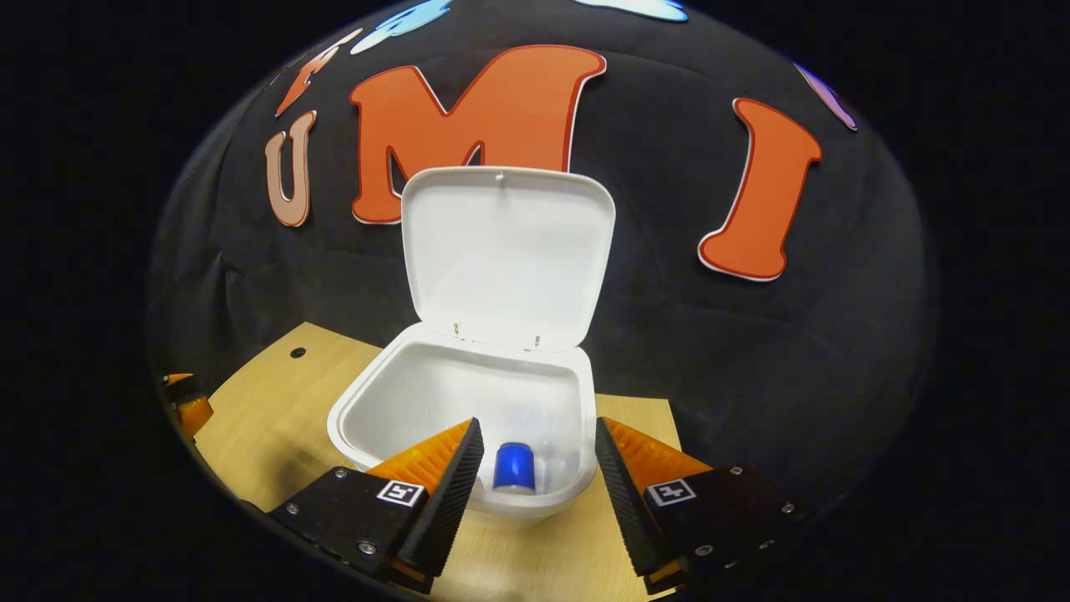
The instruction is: Press the lid of the desktop garbage bin to open it, pick up the crumpled paper on the desktop and throw it into the bin, then pick up the pop can on the desktop and drop it into the bin, and finally close the garbage bin lid.
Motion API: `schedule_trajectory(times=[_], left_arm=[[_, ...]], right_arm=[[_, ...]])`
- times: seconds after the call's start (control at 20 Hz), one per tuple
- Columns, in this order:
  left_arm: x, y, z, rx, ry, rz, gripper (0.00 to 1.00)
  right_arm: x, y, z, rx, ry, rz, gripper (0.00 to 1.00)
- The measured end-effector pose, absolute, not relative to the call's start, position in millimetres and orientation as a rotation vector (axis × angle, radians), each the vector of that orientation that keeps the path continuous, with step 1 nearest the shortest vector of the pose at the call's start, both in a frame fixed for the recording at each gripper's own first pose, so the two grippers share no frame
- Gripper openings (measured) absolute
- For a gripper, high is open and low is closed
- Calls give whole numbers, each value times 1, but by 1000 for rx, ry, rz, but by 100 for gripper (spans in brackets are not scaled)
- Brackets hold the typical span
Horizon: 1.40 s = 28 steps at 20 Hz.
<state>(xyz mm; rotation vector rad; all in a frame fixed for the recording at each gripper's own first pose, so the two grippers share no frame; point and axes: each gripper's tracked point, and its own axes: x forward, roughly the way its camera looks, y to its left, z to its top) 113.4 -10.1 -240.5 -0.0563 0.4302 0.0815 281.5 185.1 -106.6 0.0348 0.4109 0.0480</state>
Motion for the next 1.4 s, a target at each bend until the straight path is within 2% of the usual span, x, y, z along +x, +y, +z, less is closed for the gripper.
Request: schedule_trajectory(times=[0.25, 0.7, 1.0, 1.4], left_arm=[[112, -4, -243, -57, 415, 88, 92], [100, 17, -255, -106, 433, 133, 92], [101, 23, -262, -115, 453, 153, 92], [103, 29, -268, -114, 473, 170, 93]], right_arm=[[303, 184, -48, 12, 279, 8, 82], [345, 199, 35, 67, 105, 9, 86], [371, 198, 63, 100, 45, 5, 86], [409, 188, 65, 149, 38, -38, 85]])
